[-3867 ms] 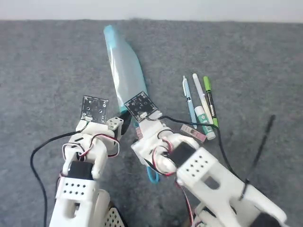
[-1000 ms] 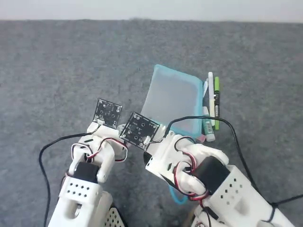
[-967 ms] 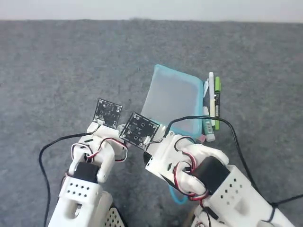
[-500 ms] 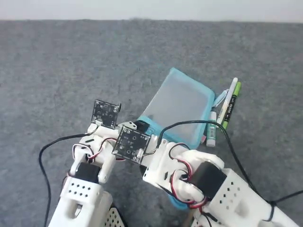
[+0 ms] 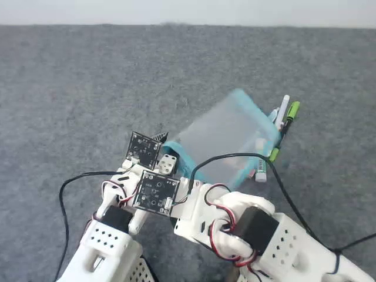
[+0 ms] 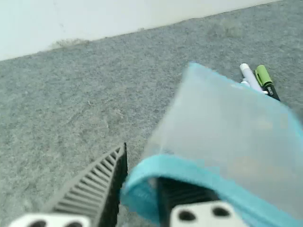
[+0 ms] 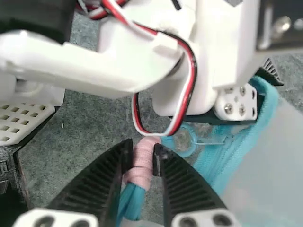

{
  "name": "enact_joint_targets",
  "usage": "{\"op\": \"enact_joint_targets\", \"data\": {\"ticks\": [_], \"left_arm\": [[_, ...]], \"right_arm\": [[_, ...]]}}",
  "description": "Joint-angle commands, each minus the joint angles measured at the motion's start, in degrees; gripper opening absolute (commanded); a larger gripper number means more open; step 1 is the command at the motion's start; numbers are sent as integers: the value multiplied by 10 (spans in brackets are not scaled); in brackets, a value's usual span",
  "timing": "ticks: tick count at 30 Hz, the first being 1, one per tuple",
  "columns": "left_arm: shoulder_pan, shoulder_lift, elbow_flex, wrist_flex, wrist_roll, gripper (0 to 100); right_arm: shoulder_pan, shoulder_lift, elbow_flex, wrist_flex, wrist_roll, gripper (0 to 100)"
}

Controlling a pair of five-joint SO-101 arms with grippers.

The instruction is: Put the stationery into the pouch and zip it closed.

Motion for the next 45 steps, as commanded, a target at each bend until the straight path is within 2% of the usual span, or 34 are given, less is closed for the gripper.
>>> {"op": "enact_joint_targets", "data": {"ticks": [1,4,8,19,24,28,31,33,39,43,45], "left_arm": [[-18,2,-16,-24,8,12],[-92,2,-34,-24,16,12],[-177,2,-47,-22,69,12],[-178,3,-42,14,4,12],[-177,4,-42,17,3,12],[-105,6,-39,37,-4,12],[-40,2,-43,103,-79,12],[-37,2,-40,91,-93,12],[-132,6,-47,49,43,11],[-154,6,-49,49,60,11],[-156,6,-51,49,80,11]], "right_arm": [[-15,-19,-3,3,6,7],[19,-19,-4,2,7,7],[82,-13,-5,0,10,7],[210,-11,-5,0,18,7],[259,30,-5,-15,18,7],[290,103,-5,-50,18,7],[294,148,-5,-76,-3,7],[288,169,-5,-92,-27,7],[226,185,-2,-119,-97,9],[188,186,21,-174,-126,22],[160,186,45,-204,-140,75]]}}
